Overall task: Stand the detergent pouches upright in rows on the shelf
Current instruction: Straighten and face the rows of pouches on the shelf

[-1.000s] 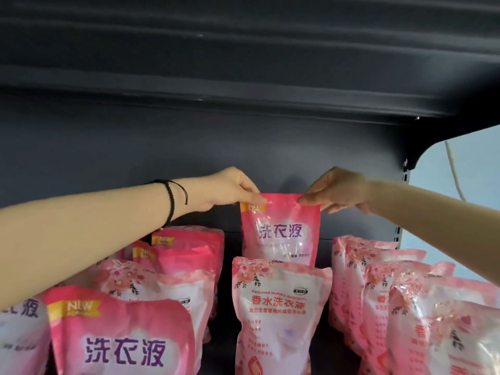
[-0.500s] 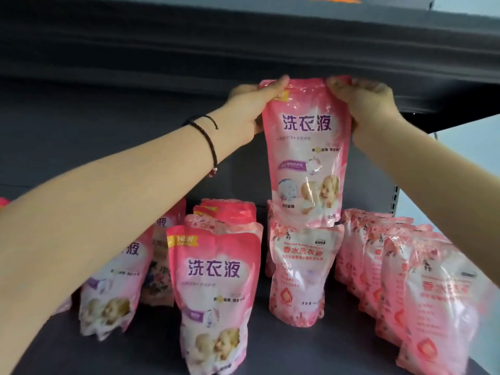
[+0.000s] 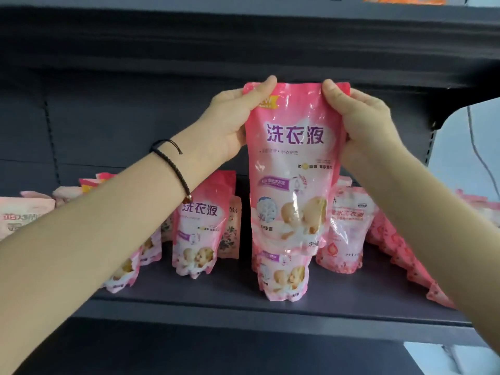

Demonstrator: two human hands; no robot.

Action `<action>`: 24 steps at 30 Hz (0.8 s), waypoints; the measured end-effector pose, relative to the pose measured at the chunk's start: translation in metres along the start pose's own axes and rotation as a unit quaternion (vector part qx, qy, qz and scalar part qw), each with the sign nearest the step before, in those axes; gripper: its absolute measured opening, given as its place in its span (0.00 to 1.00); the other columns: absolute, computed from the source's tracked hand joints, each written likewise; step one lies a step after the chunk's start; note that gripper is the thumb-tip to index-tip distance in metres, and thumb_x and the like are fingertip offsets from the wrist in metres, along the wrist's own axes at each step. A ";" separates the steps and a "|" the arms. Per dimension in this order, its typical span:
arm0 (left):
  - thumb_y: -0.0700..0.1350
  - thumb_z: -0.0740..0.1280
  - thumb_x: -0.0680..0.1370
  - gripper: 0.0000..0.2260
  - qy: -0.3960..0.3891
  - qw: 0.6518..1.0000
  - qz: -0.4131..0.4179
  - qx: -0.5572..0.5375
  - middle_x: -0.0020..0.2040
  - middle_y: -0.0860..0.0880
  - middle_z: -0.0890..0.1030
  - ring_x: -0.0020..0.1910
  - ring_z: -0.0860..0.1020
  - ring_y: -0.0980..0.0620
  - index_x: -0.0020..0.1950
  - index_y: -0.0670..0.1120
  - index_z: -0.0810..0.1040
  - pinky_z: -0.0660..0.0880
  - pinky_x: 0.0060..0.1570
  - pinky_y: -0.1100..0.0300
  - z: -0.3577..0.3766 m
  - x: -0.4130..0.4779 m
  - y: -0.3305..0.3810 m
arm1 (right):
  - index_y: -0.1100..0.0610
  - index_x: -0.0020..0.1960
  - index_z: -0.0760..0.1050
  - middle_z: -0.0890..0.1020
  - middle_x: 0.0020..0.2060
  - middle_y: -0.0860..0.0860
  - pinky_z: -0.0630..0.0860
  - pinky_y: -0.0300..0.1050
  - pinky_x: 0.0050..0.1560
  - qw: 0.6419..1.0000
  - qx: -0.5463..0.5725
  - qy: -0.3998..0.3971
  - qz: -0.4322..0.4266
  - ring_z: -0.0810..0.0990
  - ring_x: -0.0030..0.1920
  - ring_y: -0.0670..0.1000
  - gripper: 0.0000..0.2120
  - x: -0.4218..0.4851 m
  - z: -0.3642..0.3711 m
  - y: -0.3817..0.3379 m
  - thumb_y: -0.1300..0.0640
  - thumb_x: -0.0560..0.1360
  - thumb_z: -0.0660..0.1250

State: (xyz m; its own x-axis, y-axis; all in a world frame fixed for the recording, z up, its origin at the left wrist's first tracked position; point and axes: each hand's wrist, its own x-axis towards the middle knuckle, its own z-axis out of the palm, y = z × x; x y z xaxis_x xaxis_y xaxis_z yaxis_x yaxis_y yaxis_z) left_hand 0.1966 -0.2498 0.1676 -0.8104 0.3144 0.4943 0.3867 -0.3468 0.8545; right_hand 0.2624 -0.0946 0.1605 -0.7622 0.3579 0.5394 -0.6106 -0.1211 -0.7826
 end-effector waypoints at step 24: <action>0.51 0.72 0.72 0.04 0.219 0.970 0.097 0.043 0.38 0.54 0.83 0.41 0.81 0.55 0.41 0.51 0.82 0.78 0.46 0.58 -0.149 -0.044 -0.137 | 0.50 0.40 0.83 0.83 0.35 0.46 0.77 0.39 0.41 0.998 -0.012 0.031 -0.053 0.80 0.38 0.44 0.07 -0.042 0.095 0.219 0.55 0.75 0.69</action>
State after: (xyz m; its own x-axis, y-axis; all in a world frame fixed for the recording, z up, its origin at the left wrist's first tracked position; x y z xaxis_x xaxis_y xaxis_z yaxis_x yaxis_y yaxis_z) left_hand 0.1138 -0.3482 0.0048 -0.8204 -0.1610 0.5487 0.5710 -0.2814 0.7712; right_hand 0.1401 -0.2241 -0.0035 -0.6777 0.4246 0.6004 -0.6816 -0.0564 -0.7295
